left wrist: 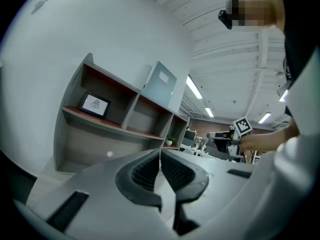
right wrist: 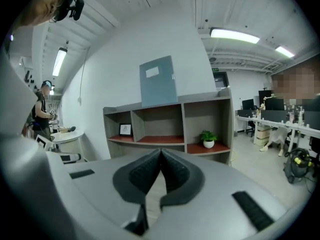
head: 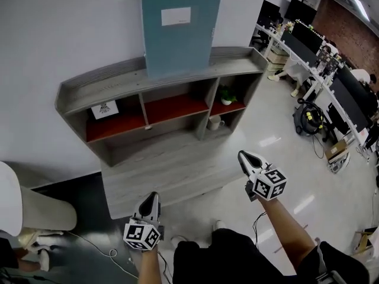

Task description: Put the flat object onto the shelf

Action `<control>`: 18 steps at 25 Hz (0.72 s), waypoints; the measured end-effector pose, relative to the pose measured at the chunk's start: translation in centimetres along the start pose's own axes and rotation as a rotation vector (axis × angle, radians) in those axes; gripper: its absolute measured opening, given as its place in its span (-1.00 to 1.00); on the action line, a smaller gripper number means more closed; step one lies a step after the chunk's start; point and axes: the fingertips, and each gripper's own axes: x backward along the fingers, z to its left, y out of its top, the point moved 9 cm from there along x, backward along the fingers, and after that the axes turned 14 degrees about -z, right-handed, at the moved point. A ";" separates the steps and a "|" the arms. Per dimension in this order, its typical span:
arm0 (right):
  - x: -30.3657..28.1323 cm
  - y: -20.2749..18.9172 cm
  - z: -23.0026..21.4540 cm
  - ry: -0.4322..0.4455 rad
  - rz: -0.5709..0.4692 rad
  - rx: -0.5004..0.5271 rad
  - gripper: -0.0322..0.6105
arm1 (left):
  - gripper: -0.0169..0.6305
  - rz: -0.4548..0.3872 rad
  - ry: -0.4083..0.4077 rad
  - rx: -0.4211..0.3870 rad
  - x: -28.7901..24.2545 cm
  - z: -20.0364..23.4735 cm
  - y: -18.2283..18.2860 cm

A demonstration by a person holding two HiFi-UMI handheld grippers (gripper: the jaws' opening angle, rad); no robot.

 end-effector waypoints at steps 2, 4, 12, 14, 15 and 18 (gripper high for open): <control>1.0 0.3 -0.7 -0.028 -0.032 -0.001 -0.90 | -0.89 0.002 0.035 0.025 0.6 -0.6 -0.8; 2.1 0.5 -1.0 -0.028 -0.054 -0.013 -0.90 | -0.89 -0.015 0.070 0.032 0.8 -1.4 -0.7; 6.2 -0.5 -4.8 0.011 -0.085 -0.047 -0.90 | -0.89 -0.058 0.164 -0.060 -1.5 -7.5 -0.8; 7.4 -0.8 -6.0 0.042 -0.102 -0.045 -0.90 | -0.89 -0.061 0.173 -0.059 -2.4 -9.5 -1.6; 8.0 -1.0 -6.8 0.049 -0.102 -0.040 -0.90 | -0.89 -0.061 0.177 -0.055 -3.0 -10.7 -2.2; 9.7 -1.6 -9.3 0.043 -0.082 -0.044 -0.90 | -0.89 -0.064 0.176 -0.059 -5.2 -15.0 -4.2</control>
